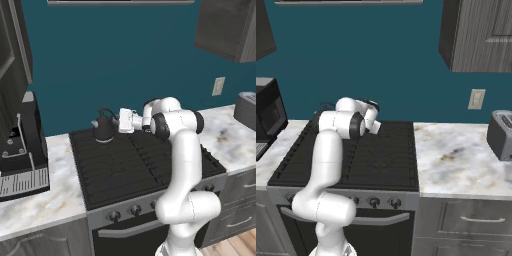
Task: Pick the kettle from the cabinet and place it on a stove burner. Then pick the pot from the counter and place it on another stove burner. Finally, turn both burners on.
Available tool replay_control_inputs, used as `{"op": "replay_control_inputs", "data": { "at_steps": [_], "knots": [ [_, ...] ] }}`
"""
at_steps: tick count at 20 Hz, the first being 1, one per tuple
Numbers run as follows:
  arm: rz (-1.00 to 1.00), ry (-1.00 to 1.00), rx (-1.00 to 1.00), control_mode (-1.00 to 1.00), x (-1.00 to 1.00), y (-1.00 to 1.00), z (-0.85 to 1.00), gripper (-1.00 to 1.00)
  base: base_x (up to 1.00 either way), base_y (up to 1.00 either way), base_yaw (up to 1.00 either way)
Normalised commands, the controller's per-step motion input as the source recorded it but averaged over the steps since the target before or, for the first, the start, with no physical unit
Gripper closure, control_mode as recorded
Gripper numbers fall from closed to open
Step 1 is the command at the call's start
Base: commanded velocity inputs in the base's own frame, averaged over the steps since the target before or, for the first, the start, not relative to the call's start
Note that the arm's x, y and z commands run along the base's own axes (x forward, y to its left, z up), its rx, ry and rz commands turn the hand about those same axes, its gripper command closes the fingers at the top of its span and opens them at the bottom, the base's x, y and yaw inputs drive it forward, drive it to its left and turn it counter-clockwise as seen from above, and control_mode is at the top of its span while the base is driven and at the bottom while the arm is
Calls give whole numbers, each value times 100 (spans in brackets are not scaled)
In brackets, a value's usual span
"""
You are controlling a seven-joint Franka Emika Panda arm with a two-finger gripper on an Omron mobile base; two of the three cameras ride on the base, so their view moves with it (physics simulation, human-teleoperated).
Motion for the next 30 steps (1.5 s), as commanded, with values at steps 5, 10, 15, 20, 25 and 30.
{"op": "replay_control_inputs", "data": {
  "at_steps": [5, 10, 15, 20, 25, 30],
  "knots": [
    [0, 0, 0, -100, 0, 2, -14, -100, 0, 0, 0],
    [0, 0, 0, -100, 0, 0, -10, -100, 0, 0, 0],
    [0, 0, 0, -100, -11, 2, -1, -100, 0, 0, 0],
    [0, 0, 0, -100, -23, 0, 0, -100, 0, 0, 0],
    [0, 0, 0, -100, -26, 0, 15, -100, 0, 0, 0],
    [0, 0, -4, -100, -24, 0, 50, -100, 0, 0, 0]
  ]
}}
